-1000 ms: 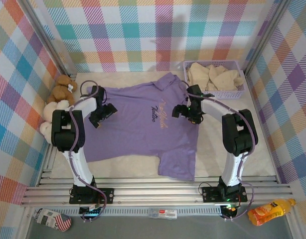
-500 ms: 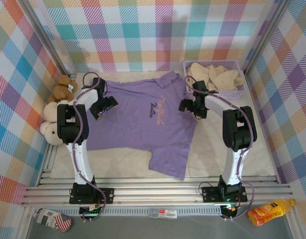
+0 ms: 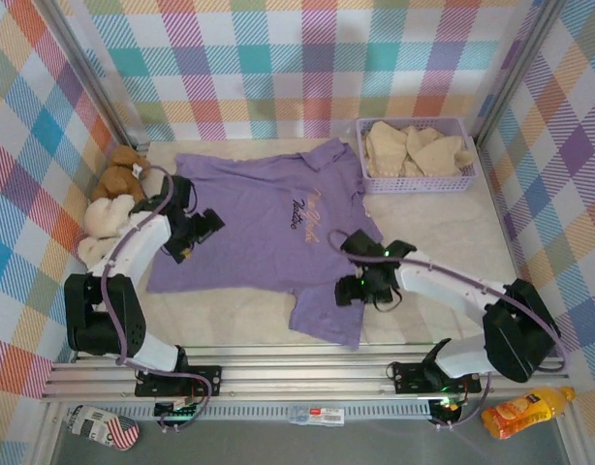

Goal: Fold and stack the mixed laundry pile

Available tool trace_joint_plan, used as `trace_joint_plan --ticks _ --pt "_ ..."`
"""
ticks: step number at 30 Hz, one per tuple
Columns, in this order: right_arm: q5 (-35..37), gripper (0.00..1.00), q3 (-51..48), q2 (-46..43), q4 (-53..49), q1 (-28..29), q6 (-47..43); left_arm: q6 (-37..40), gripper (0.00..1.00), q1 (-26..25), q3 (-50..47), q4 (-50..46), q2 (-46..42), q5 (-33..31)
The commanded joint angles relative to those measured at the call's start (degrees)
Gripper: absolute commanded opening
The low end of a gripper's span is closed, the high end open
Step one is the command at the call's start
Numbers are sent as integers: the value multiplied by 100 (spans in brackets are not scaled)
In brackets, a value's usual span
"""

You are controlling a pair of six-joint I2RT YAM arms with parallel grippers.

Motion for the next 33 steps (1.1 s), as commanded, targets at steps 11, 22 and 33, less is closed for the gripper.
trace_joint_plan --ticks 11,22,33 --pt "-283 42 -1405 -672 554 1316 1472 -1441 100 -715 -1529 -289 -1934 -435" --pt "-198 37 -1367 -231 1084 1539 1687 -857 100 -563 -1331 -723 -1885 -908" --pt "222 34 -901 -57 653 1621 1546 -309 100 558 -1349 -722 -1641 -834"
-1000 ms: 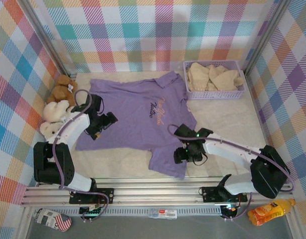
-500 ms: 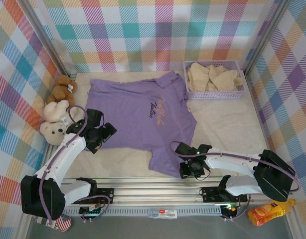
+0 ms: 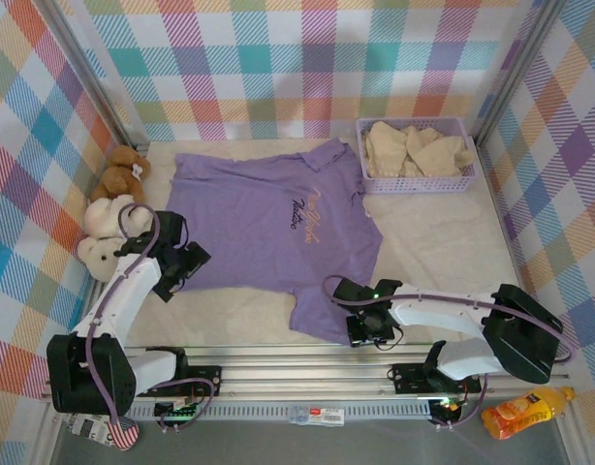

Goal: Fold and stack the mixed laundry pile

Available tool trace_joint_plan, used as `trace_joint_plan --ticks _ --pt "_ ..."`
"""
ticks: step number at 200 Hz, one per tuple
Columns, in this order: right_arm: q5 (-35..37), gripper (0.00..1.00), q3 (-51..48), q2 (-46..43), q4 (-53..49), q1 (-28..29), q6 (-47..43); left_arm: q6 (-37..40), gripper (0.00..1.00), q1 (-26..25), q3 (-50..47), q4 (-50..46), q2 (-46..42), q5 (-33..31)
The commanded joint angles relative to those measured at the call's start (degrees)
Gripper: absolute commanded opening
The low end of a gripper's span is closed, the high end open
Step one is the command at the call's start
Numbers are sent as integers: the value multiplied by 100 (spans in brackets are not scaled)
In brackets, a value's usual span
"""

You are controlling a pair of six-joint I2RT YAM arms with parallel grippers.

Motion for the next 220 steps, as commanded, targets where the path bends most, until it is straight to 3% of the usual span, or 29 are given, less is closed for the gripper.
trace_joint_plan --ticks 1,45,88,120,188,220 --pt "137 34 324 59 274 85 -54 422 100 407 132 -187 200 -74" --pt "222 26 561 837 218 83 -138 805 100 1043 105 7 853 -84" --pt "492 25 763 1235 -227 86 -140 924 100 1313 -54 187 1227 -124" --pt "565 0 937 1266 -414 77 -237 962 99 1382 -201 359 1314 -107" --pt "428 0 1464 571 -1018 -248 -711 1076 99 1565 -426 779 982 -160" --pt "175 0 1405 530 -827 -555 -834 1151 88 1662 -514 1139 1265 -18"
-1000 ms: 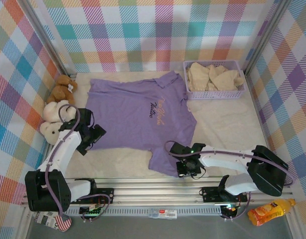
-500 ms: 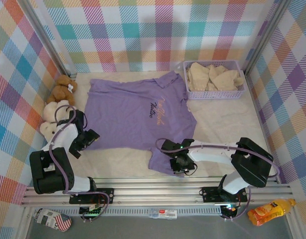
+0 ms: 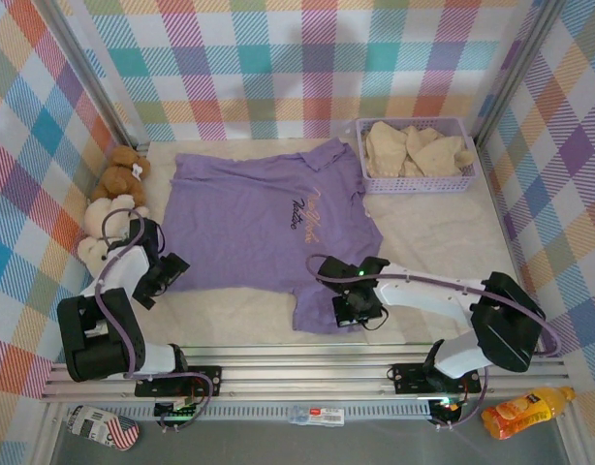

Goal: Fold and stack the mixed laundry pile

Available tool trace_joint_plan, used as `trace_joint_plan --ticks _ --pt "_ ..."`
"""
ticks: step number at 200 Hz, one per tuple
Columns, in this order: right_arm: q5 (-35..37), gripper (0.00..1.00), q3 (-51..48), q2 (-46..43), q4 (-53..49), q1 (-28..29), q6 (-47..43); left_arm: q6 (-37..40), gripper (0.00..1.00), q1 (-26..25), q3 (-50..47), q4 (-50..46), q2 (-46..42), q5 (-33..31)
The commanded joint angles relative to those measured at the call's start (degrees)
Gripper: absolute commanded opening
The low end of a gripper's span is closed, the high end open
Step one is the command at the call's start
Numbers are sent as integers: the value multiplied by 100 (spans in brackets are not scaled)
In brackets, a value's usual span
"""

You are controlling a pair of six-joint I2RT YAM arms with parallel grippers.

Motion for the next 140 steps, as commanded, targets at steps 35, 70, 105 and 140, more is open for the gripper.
trace_joint_plan --ticks 35,70,105,140 --pt "-224 0 4 -175 -41 -454 -253 94 50 131 -56 433 651 3" --pt "-251 0 -49 -350 -110 -732 -219 127 4 129 -49 275 697 96" --pt "-246 0 306 -514 -255 -983 -339 131 0 129 220 -241 458 216" --pt "-463 0 1355 -337 -102 -1692 -760 63 0 118 1011 -524 332 526"
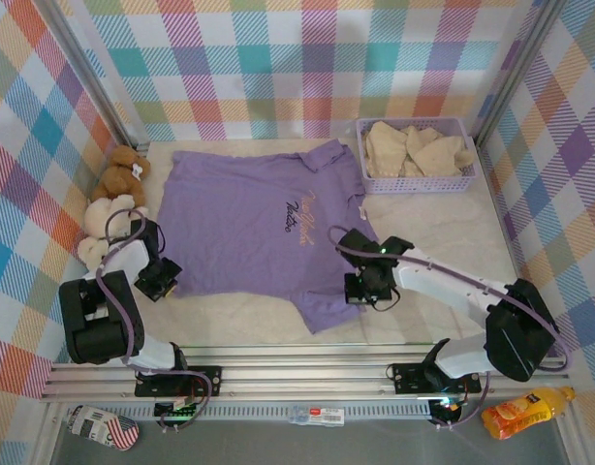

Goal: Fold and stack the mixed laundry pile

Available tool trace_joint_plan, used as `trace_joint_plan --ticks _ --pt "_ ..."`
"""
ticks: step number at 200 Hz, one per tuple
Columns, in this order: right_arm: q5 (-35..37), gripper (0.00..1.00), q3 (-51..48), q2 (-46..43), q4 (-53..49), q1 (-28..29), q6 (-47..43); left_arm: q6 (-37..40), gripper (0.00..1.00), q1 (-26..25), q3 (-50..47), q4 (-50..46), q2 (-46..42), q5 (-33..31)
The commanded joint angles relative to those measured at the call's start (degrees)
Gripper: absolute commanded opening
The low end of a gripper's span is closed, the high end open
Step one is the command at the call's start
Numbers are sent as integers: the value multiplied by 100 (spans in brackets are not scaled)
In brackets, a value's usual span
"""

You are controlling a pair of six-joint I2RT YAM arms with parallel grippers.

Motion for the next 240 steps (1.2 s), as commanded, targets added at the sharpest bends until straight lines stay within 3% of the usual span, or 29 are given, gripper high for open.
trace_joint_plan --ticks 1,51,104,109,112,122,128,139,154,176,210,240 --pt "-202 0 825 49 127 -466 -414 -47 0 37 724 -320 -200 351" --pt "-649 0 2903 1569 510 -1427 -1018 -339 0 -4 2331 -222 650 541" --pt "-877 0 5987 4113 622 -2091 -1212 -512 0 -48 4528 -413 2635 623" --pt "-918 3 6255 4308 598 -2134 -1214 -478 11 -57 4765 -454 2835 709" --pt "-981 9 6547 4431 567 -2159 -1226 -464 30 -64 4893 -490 2960 738" --pt "-1072 49 7309 4888 296 -2270 -1215 -495 96 -87 5447 -789 3344 795" --pt "-1000 66 7749 5114 29 -2310 -1183 -455 100 -103 5738 -917 3525 874" --pt "-1012 77 8229 5284 -266 -2349 -1299 -346 100 -193 6085 -1036 3687 937" --pt "-935 78 7942 5089 -213 -2348 -1455 -175 100 -377 6124 -934 3558 936" --pt "-954 77 6701 4365 112 -2333 -1518 -49 100 -640 5833 -841 3215 968" --pt "-1043 68 4236 3148 823 -2245 -1239 -139 99 -1158 4815 -146 2621 1361" --pt "-1084 60 3099 2925 1174 -2147 -836 -261 100 -1502 4392 323 2781 1390"
